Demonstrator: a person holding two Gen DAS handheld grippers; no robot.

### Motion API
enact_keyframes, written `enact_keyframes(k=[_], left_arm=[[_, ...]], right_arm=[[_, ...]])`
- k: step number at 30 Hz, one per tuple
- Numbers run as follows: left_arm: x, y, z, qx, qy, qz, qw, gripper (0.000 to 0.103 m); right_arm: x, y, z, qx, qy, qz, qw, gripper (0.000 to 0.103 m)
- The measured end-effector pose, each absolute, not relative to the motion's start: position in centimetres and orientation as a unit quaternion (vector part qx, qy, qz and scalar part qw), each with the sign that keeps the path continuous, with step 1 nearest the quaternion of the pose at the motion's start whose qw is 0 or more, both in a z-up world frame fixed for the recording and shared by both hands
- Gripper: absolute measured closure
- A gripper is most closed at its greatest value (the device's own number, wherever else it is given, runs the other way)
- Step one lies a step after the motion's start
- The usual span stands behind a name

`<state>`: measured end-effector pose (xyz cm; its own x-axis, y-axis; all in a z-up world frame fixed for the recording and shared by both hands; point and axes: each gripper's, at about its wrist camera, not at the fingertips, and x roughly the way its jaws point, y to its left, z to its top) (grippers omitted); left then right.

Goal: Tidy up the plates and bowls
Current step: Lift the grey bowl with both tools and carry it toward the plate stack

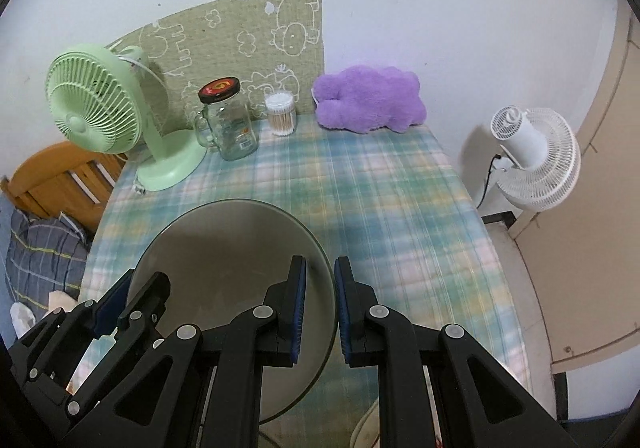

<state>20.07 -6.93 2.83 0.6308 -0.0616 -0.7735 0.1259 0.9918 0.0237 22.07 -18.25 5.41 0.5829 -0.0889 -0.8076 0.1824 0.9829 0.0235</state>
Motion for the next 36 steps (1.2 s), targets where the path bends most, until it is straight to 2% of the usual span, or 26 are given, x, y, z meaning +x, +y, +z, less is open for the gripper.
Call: enact_keyframes(k=[13, 25, 36], left_arm=[[14.4, -4.0, 2.3, 0.045, 0.424, -0.082, 0.901, 0.091], [10.1, -2.6, -0.6, 0.052, 0.449, -0.098, 0.887, 0.090], [9.0, -1.9, -3.4, 0.060, 0.480, -0.102, 0.869, 0.090]], right_arm=[[15.7, -15.4, 5.8, 0.053, 0.441, -0.104, 0.890, 0.085], [10.2, -13.7, 3.0, 0.057, 0.463, -0.115, 0.877, 0.085], [8.7, -12.6, 0.2, 0.060, 0.499, -0.119, 0.856, 0.085]])
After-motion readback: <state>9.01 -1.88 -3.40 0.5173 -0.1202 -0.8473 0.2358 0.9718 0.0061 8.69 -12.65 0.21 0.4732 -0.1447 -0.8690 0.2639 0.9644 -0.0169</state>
